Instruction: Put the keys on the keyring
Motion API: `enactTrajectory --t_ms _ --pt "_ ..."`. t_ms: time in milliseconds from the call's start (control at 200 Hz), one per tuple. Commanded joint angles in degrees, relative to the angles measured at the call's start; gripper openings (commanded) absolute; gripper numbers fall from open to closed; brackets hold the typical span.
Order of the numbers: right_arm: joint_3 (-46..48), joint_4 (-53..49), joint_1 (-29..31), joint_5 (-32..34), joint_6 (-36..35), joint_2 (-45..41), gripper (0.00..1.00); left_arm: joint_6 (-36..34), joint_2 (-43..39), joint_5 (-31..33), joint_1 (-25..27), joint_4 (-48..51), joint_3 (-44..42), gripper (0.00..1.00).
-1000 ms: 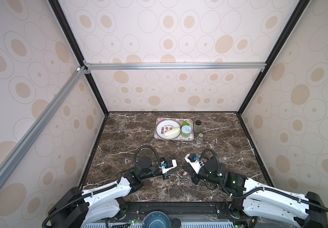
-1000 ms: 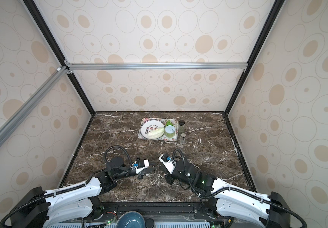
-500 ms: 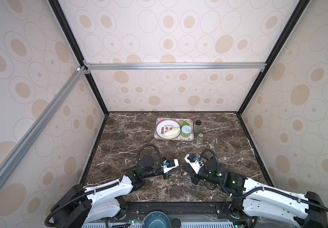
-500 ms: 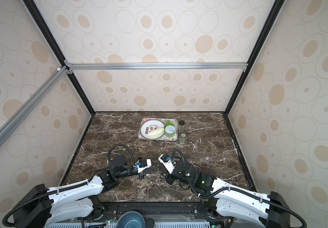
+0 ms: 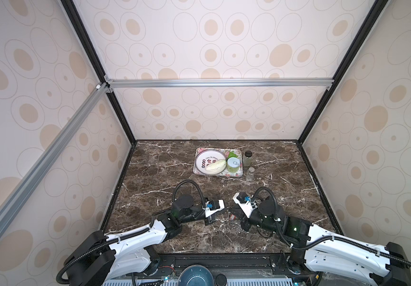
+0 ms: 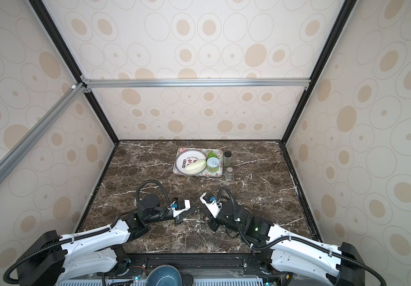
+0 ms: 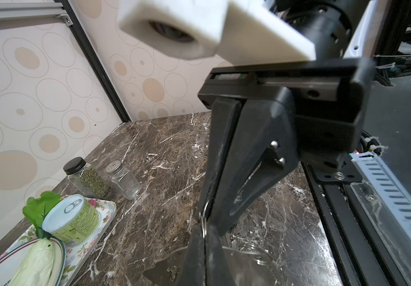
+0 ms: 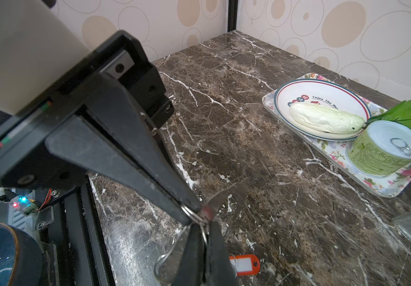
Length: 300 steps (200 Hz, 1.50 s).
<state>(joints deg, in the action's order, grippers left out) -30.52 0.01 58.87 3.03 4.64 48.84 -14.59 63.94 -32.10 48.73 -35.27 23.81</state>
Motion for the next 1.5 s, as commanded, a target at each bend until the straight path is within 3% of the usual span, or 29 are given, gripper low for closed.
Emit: enactTrajectory --t_ms 0,160,370,840,940,1055,1161,1496 --pt "-0.3 1.0 0.4 0.6 -0.3 0.3 0.0 0.6 -0.9 -1.2 0.5 -4.5 0.1 0.0" --pt "0.8 3.4 -0.3 2.4 1.9 2.1 0.0 3.9 -0.7 -2.6 0.5 -12.4 -2.7 0.0" --pt "0.6 4.9 -4.1 -3.0 5.8 6.4 0.0 5.3 -3.0 -1.2 0.5 -18.8 -6.2 0.0" --pt "-0.6 5.1 -4.4 -11.2 3.8 7.5 0.0 5.4 -3.6 -0.3 0.5 -20.1 -6.9 0.0" --pt "0.3 5.1 -4.4 -10.2 3.7 5.3 0.0 5.4 -3.8 0.2 0.5 -19.5 -6.8 0.0" --pt "1.0 4.4 -4.4 -8.0 3.5 2.5 0.0 5.2 -4.1 0.5 0.5 -18.7 -6.7 0.16" --pt "1.0 3.1 -4.2 -5.0 3.1 0.9 0.0 4.4 -4.6 0.7 0.5 -16.7 -6.3 0.25" --pt "-1.1 -0.2 2.7 6.5 -1.3 1.2 0.0 3.0 -5.9 0.8 0.5 -12.2 -4.8 0.28"
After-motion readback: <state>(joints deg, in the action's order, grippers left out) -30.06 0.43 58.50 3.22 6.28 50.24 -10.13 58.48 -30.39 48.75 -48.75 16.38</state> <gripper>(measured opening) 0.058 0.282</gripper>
